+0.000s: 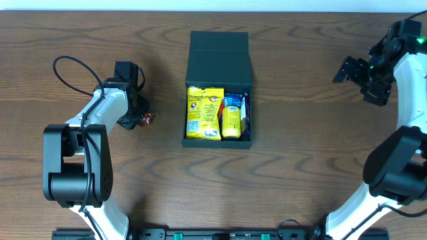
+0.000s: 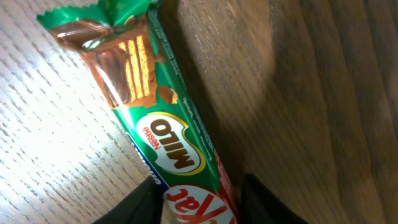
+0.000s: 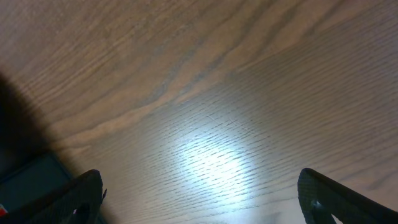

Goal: Pack container
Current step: 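Grasp the green Milo KitKat bar with the left gripper, then carry the KitKat into the box and push it down beside the Dairy Milk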

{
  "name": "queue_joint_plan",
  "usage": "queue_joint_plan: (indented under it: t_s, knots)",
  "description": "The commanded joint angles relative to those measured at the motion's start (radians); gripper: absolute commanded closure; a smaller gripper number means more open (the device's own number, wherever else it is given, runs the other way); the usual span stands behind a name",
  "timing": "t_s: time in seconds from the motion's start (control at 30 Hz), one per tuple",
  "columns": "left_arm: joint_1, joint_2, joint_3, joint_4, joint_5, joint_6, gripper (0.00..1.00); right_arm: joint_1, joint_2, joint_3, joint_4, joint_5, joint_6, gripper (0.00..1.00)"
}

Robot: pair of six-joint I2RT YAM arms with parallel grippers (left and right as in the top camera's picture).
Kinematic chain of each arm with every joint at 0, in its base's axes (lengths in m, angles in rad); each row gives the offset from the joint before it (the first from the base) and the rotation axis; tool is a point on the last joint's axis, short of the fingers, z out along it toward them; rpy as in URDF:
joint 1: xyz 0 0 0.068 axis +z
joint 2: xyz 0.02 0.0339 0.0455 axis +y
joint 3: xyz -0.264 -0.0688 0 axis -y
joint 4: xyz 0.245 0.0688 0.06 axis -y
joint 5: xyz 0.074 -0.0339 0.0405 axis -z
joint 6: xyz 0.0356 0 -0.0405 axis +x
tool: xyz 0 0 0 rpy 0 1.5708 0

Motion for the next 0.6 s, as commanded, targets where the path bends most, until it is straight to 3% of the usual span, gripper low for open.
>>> queue_joint_plan:
  t_s: [0.0, 0.3, 0.57]
  knots:
    - [0.007, 0.023, -0.011, -0.009, 0.003, -0.003, 0.64, 0.004, -0.004, 0.019, 0.000, 0.003, -0.013, 0.01]
    - [0.007, 0.019, -0.009, -0.033, 0.003, 0.030, 0.87, 0.004, -0.004, 0.019, 0.000, 0.003, -0.014, 0.01]
    - [0.005, -0.082, 0.093, -0.085, -0.007, 0.172, 0.93, -0.010, -0.004, 0.019, 0.014, 0.003, -0.021, 0.01]
